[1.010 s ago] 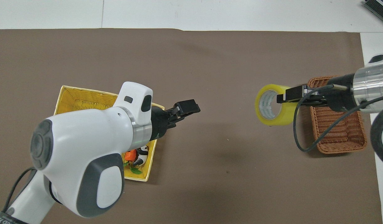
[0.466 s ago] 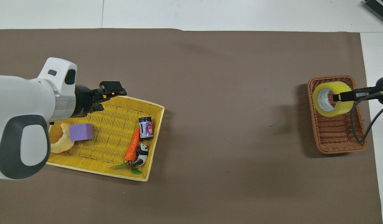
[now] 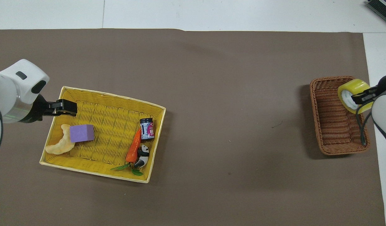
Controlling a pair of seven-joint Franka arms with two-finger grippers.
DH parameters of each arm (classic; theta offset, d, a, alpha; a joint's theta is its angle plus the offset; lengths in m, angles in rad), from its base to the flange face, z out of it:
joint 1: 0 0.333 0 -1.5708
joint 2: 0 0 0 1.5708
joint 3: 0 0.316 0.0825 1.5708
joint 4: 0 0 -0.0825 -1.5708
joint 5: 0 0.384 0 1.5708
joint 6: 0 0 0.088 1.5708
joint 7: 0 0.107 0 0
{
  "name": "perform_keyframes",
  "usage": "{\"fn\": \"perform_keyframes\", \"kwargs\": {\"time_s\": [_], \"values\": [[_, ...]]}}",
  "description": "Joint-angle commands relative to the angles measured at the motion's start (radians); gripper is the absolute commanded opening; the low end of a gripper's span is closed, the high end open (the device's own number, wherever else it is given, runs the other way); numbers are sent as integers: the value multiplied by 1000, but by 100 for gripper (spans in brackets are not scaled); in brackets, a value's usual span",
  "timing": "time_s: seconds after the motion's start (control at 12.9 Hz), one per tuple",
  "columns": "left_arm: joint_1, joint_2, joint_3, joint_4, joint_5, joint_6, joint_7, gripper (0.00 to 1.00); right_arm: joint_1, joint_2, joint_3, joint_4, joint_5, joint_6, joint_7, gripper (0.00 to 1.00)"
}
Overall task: Move tape to another basket
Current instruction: 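Lower the tape into the wicker basket with the right gripper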
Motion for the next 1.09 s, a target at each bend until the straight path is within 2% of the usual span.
{"fn": "perform_keyframes", "kwargs": {"time_s": [0.0, 0.23, 0.39, 0.62, 0.78, 0.85, 1.01], "values": [[55, 16, -12, 46, 27, -56, 43, 100, 19, 15, 2, -7, -152, 56, 22, 0], [114, 14, -10, 31, -116, 3, 50, 100, 57, 35, 2, -44, -311, 85, 98, 0], [120, 4, -10, 31, -117, -11, 63, 100, 72, 32, 3, -72, -393, 113, 132, 0], [151, -24, -9, 71, -114, -113, 196, 100, 109, 0, 2, -128, -431, 121, 143, 0], [154, -10, -10, 143, -88, -176, 199, 100, 100, 3, 3, -151, -447, 139, 151, 0], [154, -15, -12, 138, -88, -189, 199, 100, 97, 6, 2, -182, -447, 191, 151, 0], [169, -22, -10, 126, -88, -206, 198, 100, 97, 12, 2, -196, -448, 209, 181, 0]]}}
